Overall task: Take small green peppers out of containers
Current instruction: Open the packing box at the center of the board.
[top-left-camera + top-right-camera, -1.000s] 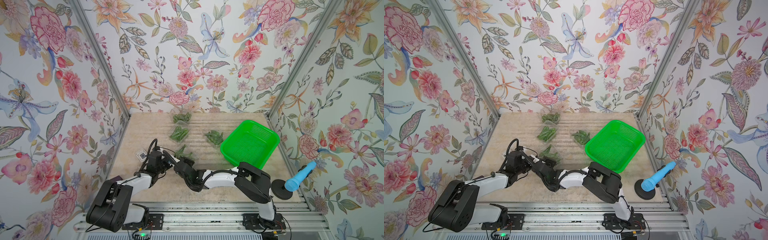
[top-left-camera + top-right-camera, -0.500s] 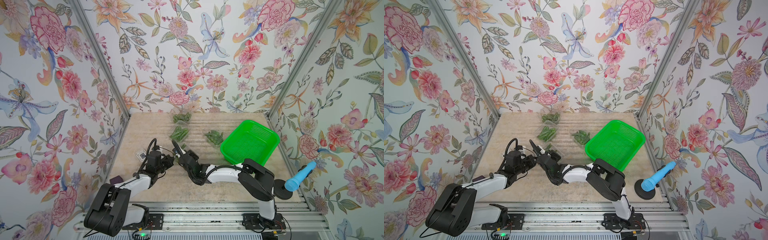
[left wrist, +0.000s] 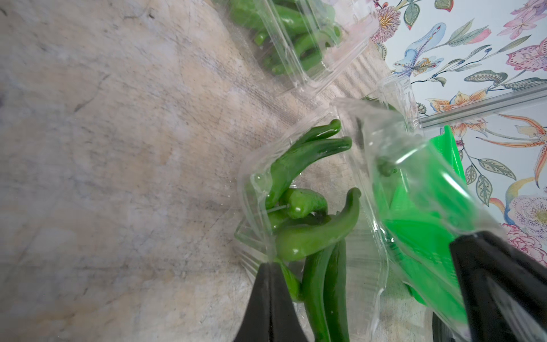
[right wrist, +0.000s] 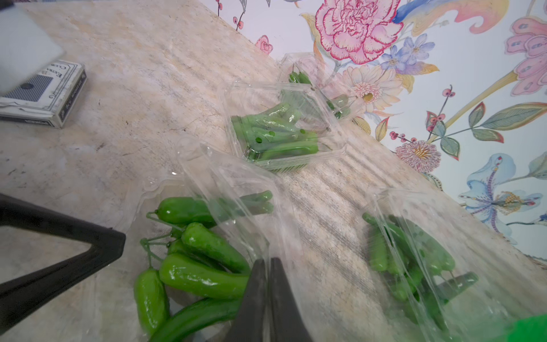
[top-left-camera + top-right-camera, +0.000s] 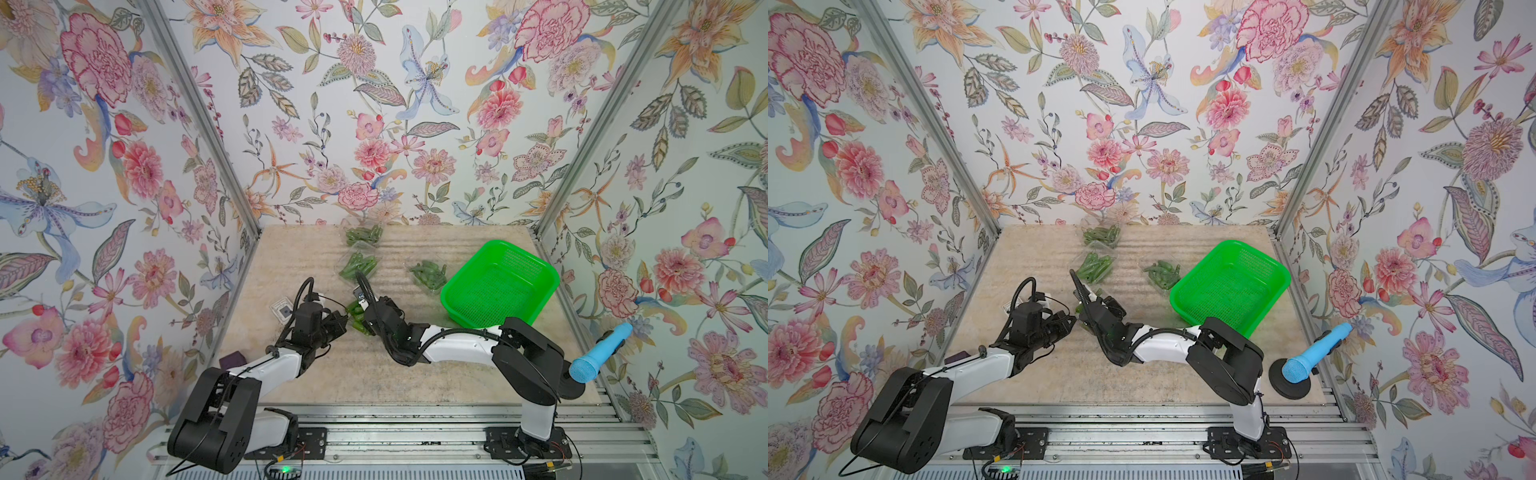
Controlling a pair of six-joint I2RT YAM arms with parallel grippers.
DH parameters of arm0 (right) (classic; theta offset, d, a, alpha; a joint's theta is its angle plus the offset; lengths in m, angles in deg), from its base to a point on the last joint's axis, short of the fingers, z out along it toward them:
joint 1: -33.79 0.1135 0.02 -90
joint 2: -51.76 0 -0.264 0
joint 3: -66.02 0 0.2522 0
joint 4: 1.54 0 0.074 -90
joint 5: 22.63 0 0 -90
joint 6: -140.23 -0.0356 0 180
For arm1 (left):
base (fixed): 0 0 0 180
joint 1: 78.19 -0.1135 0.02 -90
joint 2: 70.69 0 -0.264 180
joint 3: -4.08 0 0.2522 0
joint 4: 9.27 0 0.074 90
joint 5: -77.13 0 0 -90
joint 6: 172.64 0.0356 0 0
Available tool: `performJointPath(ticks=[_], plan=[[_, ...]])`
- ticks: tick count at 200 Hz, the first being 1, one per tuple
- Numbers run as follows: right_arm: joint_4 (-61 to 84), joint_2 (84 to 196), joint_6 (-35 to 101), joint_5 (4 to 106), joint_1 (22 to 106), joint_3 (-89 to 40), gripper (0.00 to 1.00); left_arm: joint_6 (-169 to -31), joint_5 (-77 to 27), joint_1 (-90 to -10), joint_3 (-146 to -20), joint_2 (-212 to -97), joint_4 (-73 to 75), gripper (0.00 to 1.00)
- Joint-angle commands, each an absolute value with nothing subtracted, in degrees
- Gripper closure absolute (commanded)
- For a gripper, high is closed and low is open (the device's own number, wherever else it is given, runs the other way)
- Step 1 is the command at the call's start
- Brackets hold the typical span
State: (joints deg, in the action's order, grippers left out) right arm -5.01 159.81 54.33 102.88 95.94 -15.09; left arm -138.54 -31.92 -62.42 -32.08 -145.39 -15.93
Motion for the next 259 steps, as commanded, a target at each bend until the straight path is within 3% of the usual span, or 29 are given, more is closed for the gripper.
performJointPath(ticks=[1,31,80,105,128,171,186,230,259], plan=[[1.97,156.61,49.08,101.38,93.80,-15.93,0.90,-137.15,-30.37,-63.15,-32.09,-145.95,-12.50,1.00],[6.82,155.83,45.78,97.78,91.94,-18.05,0.88,-136.87,-30.28,-63.79,-31.94,-145.02,-11.92,0.96],[7.37,154.57,41.86,90.85,87.92,-15.93,0.77,-136.79,-29.86,-64.95,-31.79,-142.13,-10.40,0.89],[9.55,154.00,41.26,87.43,86.76,-16.38,0.67,-136.80,-29.46,-65.10,-31.77,-141.02,-10.09,0.87],[11.35,153.84,39.95,84.17,85.72,-16.89,0.47,-136.79,-29.42,-65.19,-31.83,-141.13,-9.89,0.86],[10.89,150.22,39.59,86.19,84.08,-13.97,0.36,-136.70,-29.27,-65.31,-31.66,-140.67,-9.39,0.77],[10.69,147.86,40.02,85.83,83.13,-12.38,0.25,-136.70,-29.09,-65.34,-31.58,-140.41,-9.17,0.75],[12.67,139.97,39.98,86.77,82.10,-8.07,0.23,-136.82,-28.62,-65.40,-31.72,-139.19,-8.49,0.70],[17.50,138.33,37.44,80.06,82.09,-9.40,0.27,-136.70,-27.39,-65.53,-31.76,-136.55,-6.08,0.65]])
